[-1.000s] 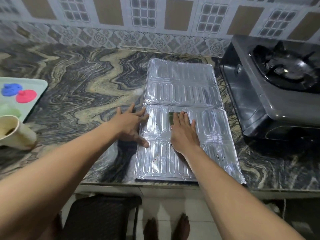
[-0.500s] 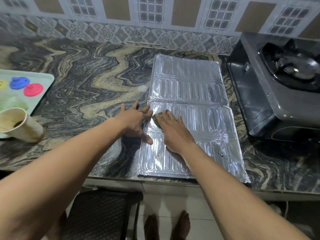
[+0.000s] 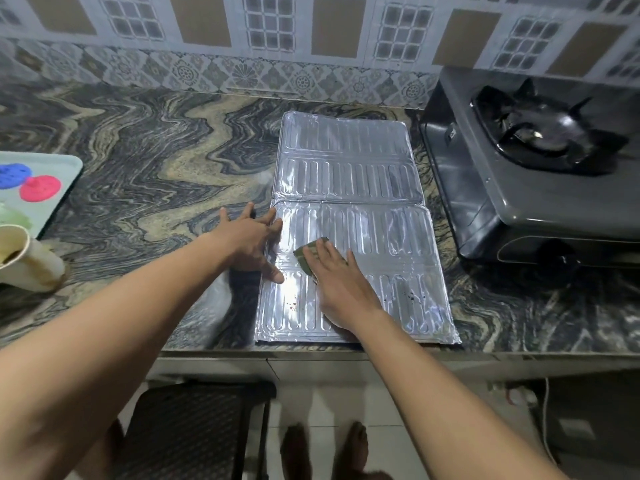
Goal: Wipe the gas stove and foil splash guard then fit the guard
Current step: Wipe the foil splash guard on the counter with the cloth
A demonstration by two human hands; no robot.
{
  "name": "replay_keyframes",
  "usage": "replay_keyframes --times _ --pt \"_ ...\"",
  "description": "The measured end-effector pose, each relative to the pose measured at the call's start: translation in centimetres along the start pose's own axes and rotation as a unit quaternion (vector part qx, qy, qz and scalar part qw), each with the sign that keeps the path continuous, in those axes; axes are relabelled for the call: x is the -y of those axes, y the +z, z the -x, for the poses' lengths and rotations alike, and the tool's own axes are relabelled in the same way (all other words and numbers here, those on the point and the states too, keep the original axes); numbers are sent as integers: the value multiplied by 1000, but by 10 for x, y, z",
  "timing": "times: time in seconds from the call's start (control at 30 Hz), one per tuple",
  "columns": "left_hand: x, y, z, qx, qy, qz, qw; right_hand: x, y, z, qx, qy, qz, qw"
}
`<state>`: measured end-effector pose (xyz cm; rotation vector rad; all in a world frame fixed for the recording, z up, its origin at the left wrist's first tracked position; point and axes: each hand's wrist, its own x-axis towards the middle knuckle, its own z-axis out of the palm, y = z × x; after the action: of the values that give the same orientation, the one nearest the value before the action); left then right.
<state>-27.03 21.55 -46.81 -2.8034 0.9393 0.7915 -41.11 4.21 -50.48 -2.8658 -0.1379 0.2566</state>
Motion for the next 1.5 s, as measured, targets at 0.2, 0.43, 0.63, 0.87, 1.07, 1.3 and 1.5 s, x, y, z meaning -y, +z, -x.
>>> replay_keyframes --times 0.2,0.43,0.63,0.87,1.07,1.3,1.5 --pt "-15 1 19 -36 2 -28 999 0 -5 6 12 29 -1 1000" --pt "-25 26 42 -50 -18 -52 997 -1 1 6 -10 20 10 1000" --pt "-33 26 40 -37 -29 -71 996 -7 5 5 -22 17 -1 1000" --pt "-34 23 44 -12 -26 -56 998 -28 -6 14 -35 82 -24 996" --pt "-33 27 46 -26 -9 -55 998 -55 -13 29 -45 158 -23 986" --pt "-22 39 51 -43 14 -62 997 -71 -8 34 -45 202 2 978" --pt "-11 50 50 -46 25 -31 998 -70 -9 33 -40 206 -27 977"
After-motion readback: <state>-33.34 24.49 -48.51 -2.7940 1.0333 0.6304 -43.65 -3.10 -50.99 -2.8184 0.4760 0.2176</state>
